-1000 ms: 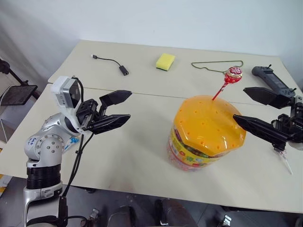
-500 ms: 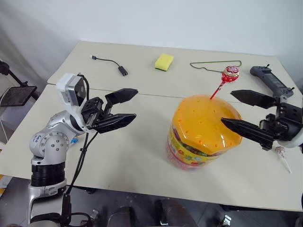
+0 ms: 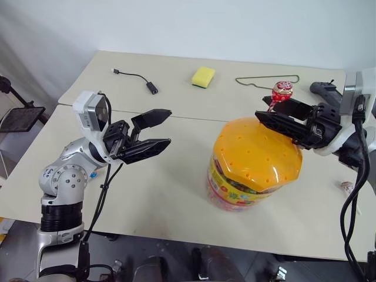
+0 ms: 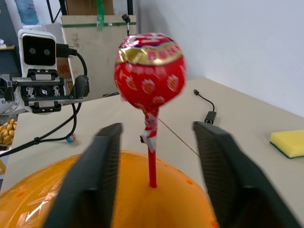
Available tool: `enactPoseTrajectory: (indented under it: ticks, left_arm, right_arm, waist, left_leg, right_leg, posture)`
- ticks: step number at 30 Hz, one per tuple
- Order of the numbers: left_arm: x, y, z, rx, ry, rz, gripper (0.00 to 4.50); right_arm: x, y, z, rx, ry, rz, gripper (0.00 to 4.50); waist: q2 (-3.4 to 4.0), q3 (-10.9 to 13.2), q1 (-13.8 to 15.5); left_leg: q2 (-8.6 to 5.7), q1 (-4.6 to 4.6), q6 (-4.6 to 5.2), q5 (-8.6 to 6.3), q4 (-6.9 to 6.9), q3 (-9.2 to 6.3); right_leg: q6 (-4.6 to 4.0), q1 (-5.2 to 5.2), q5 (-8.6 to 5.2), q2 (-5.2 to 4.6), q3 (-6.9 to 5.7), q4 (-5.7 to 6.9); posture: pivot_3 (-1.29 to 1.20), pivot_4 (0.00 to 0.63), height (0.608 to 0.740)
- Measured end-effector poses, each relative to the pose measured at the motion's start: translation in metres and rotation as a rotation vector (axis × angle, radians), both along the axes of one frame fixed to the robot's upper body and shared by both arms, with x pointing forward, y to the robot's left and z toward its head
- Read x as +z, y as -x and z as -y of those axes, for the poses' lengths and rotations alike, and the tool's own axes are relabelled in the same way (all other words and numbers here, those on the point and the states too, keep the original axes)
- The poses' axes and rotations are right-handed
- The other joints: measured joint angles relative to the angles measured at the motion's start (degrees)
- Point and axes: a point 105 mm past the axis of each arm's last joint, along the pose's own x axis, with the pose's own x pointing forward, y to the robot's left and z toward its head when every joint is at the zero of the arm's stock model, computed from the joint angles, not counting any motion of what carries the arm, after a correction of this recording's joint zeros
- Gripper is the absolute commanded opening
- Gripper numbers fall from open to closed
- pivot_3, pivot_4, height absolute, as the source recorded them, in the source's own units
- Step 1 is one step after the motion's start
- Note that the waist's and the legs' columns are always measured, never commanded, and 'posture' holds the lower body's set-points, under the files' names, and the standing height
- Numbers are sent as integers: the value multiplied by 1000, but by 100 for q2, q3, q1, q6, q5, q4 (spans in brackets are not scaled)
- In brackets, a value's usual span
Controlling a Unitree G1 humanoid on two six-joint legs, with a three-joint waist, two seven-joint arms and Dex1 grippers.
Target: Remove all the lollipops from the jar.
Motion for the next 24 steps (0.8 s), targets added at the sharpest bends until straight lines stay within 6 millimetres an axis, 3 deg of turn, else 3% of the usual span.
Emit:
enactPoseTrajectory:
  ticks: [4, 9, 15, 20, 22, 24]
  left_arm:
    - [0, 0, 0, 1, 0, 1, 4500]
    - [1, 0, 1, -5, 5, 4, 4500]
    - [7, 6, 5, -64, -8, 43, 4500]
    - [8, 9, 8, -125, -35, 70, 4500]
    - [7, 11, 14, -148, -80, 119, 4500]
    - [0, 11, 16, -143, -174, 213, 4500]
  right_arm:
    - [2, -1, -2, 19, -30, 5, 47]
    - [11, -5, -2, 42, -136, 18, 47]
    - [51, 12, 24, 33, -193, 95, 47]
    - [58, 17, 73, -148, -199, 45, 47]
    - [37, 20, 104, -314, -78, -39, 47]
    - [-6, 22, 153, -561, 100, -229, 47]
  waist:
    - [0, 0, -6]
    - [2, 1, 2]
    - [5, 3, 39]
    - [5, 3, 57]
    - [5, 3, 83]
    - [3, 1, 164]
  left_leg:
    - [0, 2, -2, 3, 0, 1]
    - [-1, -1, 0, 4, 2, 3]
    - [0, -35, 1, 2, 0, -4]
    - [-1, -49, 9, -3, 0, -2]
    - [-1, -49, 9, -3, -3, -6]
    - [-3, -49, 7, -3, -10, -5]
  right_leg:
    - [-1, 0, 1, 0, 0, 5]
    - [-2, -1, 1, -1, 1, 5]
    - [-2, -23, 1, 0, -4, -7]
    - [-2, -25, 1, -1, -2, -26]
    - [-1, -25, 1, 0, -3, -30]
    - [0, -19, 0, 2, -2, -47]
  posture:
    - [0, 150, 740]
    - [0, 150, 740]
    - [0, 150, 740]
    - [0, 150, 740]
    - [0, 150, 740]
    - [0, 150, 740]
